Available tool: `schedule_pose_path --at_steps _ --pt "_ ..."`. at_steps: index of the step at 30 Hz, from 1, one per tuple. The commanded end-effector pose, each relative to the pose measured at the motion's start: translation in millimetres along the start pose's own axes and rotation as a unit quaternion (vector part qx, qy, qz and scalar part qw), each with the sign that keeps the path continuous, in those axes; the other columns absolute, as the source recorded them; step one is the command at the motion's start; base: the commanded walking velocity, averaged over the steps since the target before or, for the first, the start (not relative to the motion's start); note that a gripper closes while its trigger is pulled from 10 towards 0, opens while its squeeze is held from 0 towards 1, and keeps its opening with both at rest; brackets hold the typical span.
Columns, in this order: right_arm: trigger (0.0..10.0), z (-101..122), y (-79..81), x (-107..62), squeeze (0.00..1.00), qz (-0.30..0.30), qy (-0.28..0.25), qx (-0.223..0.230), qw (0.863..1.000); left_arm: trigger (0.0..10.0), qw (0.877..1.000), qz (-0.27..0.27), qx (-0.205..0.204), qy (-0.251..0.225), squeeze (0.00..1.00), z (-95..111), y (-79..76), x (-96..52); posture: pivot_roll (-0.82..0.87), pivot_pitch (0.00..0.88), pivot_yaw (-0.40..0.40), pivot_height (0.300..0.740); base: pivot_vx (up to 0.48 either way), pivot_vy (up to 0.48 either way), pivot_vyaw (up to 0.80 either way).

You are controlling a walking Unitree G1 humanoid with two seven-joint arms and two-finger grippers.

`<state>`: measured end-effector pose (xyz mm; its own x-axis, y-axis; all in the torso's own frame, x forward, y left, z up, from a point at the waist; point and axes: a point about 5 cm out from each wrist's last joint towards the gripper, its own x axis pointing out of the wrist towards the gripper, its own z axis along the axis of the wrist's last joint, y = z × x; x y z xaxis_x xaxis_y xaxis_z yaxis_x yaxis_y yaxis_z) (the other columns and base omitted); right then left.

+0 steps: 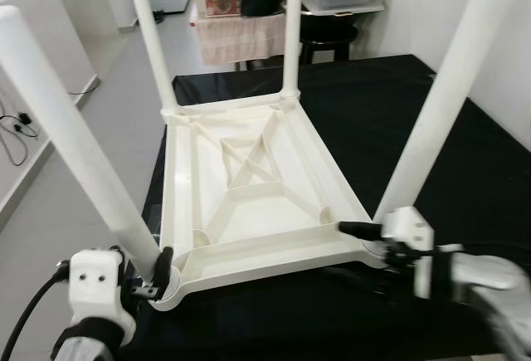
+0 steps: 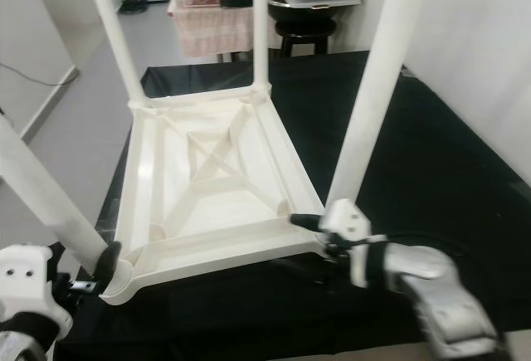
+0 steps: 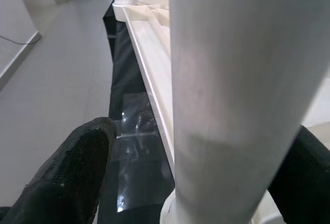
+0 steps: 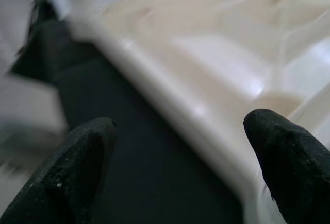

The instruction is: Building children table

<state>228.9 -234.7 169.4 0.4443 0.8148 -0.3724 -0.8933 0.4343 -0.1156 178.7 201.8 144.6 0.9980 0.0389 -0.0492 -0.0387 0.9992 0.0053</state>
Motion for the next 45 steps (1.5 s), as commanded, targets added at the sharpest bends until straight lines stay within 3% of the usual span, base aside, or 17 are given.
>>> schedule_pose_path --at_steps 1,2,7,9,11,12,14,16,23,25,30,37,43,44,45 --pt "10.0 5 6.9 -13.9 0.0 0.036 0.008 0.007 0.999 10.0 1.0 0.001 0.005 0.014 0.0 -9 4.9 0.2 -0.03 0.073 0.021 0.74 0.0 0.0 0.0" --pt "10.0 5 6.9 -13.9 0.0 0.036 0.008 0.007 0.999 10.0 1.0 0.001 0.005 0.014 0.0 -9 4.9 0.2 -0.03 0.073 0.021 0.74 0.0 0.0 0.0" --pt "10.0 16 2.3 -47.0 0.0 0.021 0.038 0.008 0.999 10.0 1.0 -0.01 0.01 0.025 0.0 -21 4.0 0.7 -0.05 0.073 0.023 0.74 0.0 0.0 0.0" --pt "10.0 16 2.3 -47.0 0.0 0.021 0.038 0.008 0.999 10.0 1.0 -0.01 0.01 0.025 0.0 -21 4.0 0.7 -0.05 0.073 0.023 0.74 0.0 0.0 0.0" --pt "10.0 27 -12.3 -55.7 0.0 -0.04 0.031 -0.029 0.998 10.0 1.0 -0.017 0.005 0.026 0.0 -25 2.9 2.1 -0.06 0.072 0.023 0.74 0.0 0.0 0.0" --pt "10.0 27 -12.3 -55.7 0.0 -0.04 0.031 -0.029 0.998 10.0 1.0 -0.017 0.005 0.026 0.0 -25 2.9 2.1 -0.06 0.072 0.023 0.74 0.0 0.0 0.0" --pt "10.0 46 -32.7 -58.3 0.0 -0.121 -0.026 -0.046 0.991 10.0 0.999 -0.023 0.003 0.028 0.0 -28 1.2 2.9 -0.06 0.072 0.021 0.74 0.0 0.0 0.0" --pt "10.0 65 -38.4 -59.1 0.0 -0.139 -0.088 -0.047 0.985 10.0 0.999 -0.025 0.002 0.028 0.0 -29 0.8 2.9 -0.05 0.07 0.019 0.74 0.0 0.0 0.0" --pt "10.0 92 -39.4 -59.2 0.0 -0.134 -0.184 -0.051 0.972 10.0 0.999 -0.024 0.003 0.026 0.0 -31 1.8 3.3 -0.06 0.067 0.02 0.74 0.0 0.0 0.0" --pt "10.0 123 -31.1 -55.2 0.0 -0.085 -0.274 -0.059 0.956 10.0 0.999 -0.025 0.004 0.021 0.0 -32 0.8 5.4 -0.05 0.06 0.017 0.74 0.0 0.0 0.0" --pt "10.0 135 -31.8 -47.7 0.0 -0.08 -0.288 -0.065 0.952 10.0 1.0 -0.026 0.005 0.016 0.0 -32 1.4 7.8 -0.05 0.058 0.014 0.74 0.0 0.0 0.0" --pt "10.0 147 -48.4 -26.7 0.0 -0.147 -0.282 -0.047 0.947 10.0 1.0 -0.025 0.005 0.002 0.0 -28 1.3 11.2 -0.05 0.051 0.006 0.74 0.0 0.0 0.0" --pt "10.0 148 -51.6 -24.7 0.0 -0.147 -0.273 -0.037 0.95 10.0 1.0 -0.025 0.004 -0.003 0.0 -28 0.7 12.0 -0.05 0.051 -0.001 0.74 0.0 0.0 0.0" --pt "0.7 148 -52.8 -24.3 0.0 -0.145 -0.269 -0.036 0.951 3.0 1.0 -0.024 0.003 -0.005 0.0 -28 0.8 12.2 -0.05 0.051 -0.004 0.74 0.0 0.0 0.0" --pt "0.7 148 -52.8 -24.3 0.0 -0.145 -0.269 -0.036 0.951 3.0 1.0 -0.024 0.003 -0.005 0.0 -28 0.8 12.2 -0.05 0.051 -0.004 0.74 0.0 0.0 0.0"
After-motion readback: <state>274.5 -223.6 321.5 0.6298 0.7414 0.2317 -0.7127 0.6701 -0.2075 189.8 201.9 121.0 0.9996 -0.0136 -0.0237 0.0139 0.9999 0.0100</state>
